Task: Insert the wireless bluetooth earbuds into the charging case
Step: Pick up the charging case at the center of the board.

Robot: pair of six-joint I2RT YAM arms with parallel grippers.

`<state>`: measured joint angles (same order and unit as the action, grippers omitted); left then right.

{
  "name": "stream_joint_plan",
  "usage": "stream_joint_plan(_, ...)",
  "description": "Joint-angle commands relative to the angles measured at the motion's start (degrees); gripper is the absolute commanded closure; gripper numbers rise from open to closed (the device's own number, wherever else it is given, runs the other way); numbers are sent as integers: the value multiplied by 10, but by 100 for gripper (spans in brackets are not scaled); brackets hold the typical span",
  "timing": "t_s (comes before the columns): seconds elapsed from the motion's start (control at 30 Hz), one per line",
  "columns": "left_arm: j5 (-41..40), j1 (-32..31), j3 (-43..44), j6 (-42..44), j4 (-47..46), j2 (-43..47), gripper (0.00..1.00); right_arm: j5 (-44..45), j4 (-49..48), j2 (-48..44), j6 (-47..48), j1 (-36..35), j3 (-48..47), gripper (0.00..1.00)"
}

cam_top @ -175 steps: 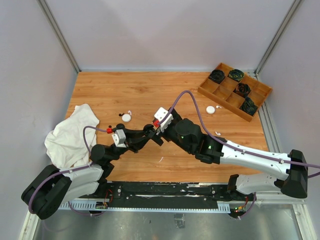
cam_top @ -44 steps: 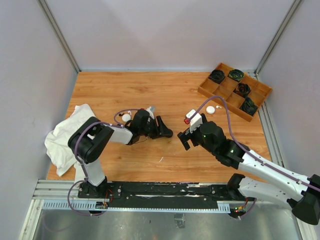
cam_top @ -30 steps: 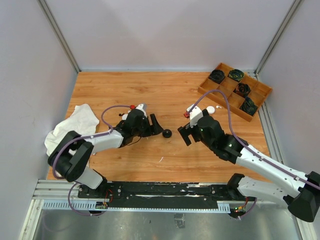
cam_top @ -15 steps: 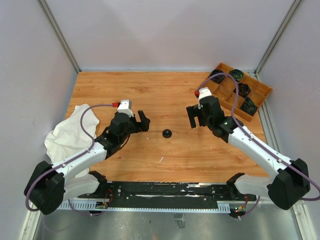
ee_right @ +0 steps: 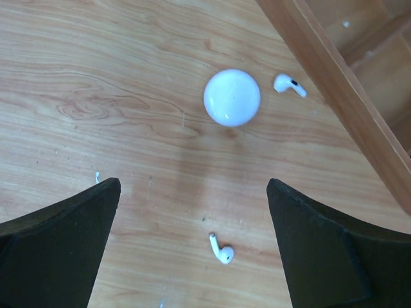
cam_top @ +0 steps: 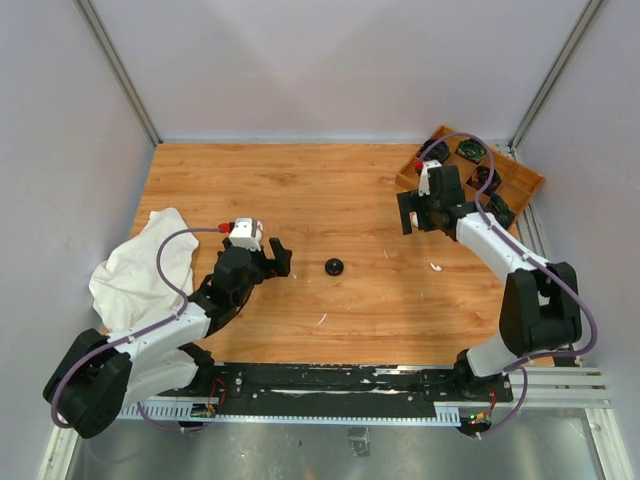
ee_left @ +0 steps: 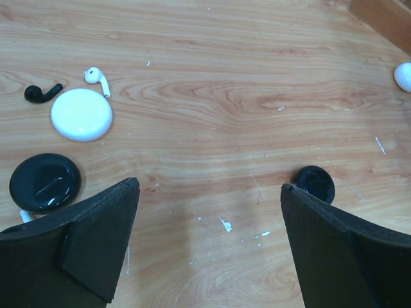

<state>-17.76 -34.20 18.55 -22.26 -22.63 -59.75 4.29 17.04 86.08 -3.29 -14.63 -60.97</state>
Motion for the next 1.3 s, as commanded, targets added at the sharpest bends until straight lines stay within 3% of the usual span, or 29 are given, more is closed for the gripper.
stream_joint_plan(0.0, -16, 4, -11, 13, -49, 19, 3, -140, -58, 37, 100, 34, -24, 1)
stream_joint_plan(0.3, -15, 4, -22, 21, -57, 36, 3, -197, -28, 163, 208, 70, -132, 1)
stream_joint_plan(0.63, -5, 4, -23, 24, -61, 37, 1, -238, 39, 256, 238, 93, -209, 1)
stream_joint_plan(1.0, 7, 4, -23, 26, -61, 38, 1, -231, 91, 290, 222, 99, -213, 8)
stream_joint_plan(1.27, 16, 4, -21, 27, -64, 31, 1, -224, 100, 233, 181, 91, -159, 20)
